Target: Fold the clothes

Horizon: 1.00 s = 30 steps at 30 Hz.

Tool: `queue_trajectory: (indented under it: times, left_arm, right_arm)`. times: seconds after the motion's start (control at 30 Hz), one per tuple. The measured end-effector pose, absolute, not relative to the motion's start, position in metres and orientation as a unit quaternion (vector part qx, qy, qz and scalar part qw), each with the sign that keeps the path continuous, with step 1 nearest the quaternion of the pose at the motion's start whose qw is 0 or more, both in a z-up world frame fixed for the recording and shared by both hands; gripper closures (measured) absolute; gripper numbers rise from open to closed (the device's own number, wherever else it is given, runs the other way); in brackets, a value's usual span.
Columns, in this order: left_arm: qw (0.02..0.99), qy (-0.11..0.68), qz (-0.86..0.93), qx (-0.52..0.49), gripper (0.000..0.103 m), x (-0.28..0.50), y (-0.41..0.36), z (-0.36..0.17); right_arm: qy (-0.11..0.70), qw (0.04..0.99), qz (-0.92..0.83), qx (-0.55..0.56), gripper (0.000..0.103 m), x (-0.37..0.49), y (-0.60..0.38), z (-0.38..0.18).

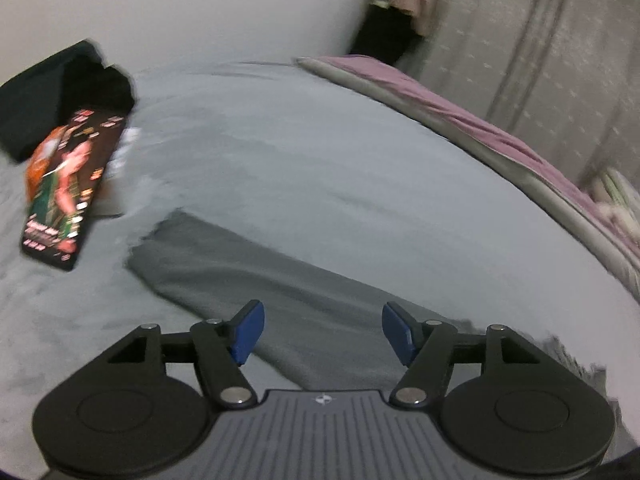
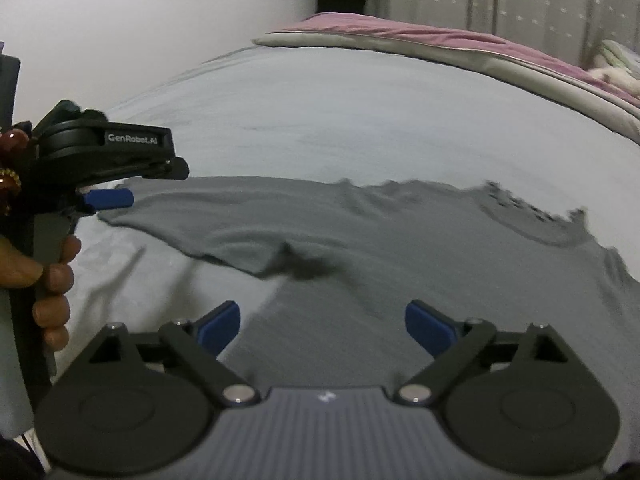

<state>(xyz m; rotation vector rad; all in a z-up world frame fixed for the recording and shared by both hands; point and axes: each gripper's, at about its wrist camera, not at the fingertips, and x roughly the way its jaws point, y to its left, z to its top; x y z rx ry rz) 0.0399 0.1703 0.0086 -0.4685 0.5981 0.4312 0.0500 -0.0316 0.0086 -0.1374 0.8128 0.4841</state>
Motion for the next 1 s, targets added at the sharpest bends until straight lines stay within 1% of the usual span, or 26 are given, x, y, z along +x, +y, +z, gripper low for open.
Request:
queue_trajectory:
  times: [0.1, 0.23, 0.47, 0.63, 0.8, 1.0]
  left_arm:
    - [0.913, 0.305, 0.173, -0.211, 0.033, 0.05, 0.151, 0.006]
    - [0.919, 0.336, 0.098, -0.183, 0.032, 0.063, 0.125, 0.001]
    - [0.915, 0.355, 0.004, -0.189, 0.025, 0.071, 0.096, -0.006]
    - [0.916, 0.355, -0.044, -0.179, 0.023, 0.069, 0.078, -0.005]
    - [0.923, 0.341, -0.088, -0.158, 0.015, 0.06, 0.062, -0.001]
    - [0.927, 0.331, -0.13, -0.122, 0.012, 0.05, 0.04, 0.0]
  right_arm:
    - [0.394, 0.891, 0.219, -0.064, 0.007, 0.047, -0.052, 0.008]
    - [0.389, 0.896, 0.206, -0.051, 0.003, 0.044, -0.079, 0.006]
    - [0.385, 0.91, 0.156, -0.016, 0.001, 0.045, -0.134, 0.009]
    - [0.382, 0.917, 0.114, 0.004, 0.0, 0.046, -0.175, 0.012]
    - [0.382, 0.921, 0.069, 0.032, 0.0, 0.045, -0.217, 0.013]
    - [0.375, 0.926, 0.02, 0.047, 0.0, 0.037, -0.264, 0.015]
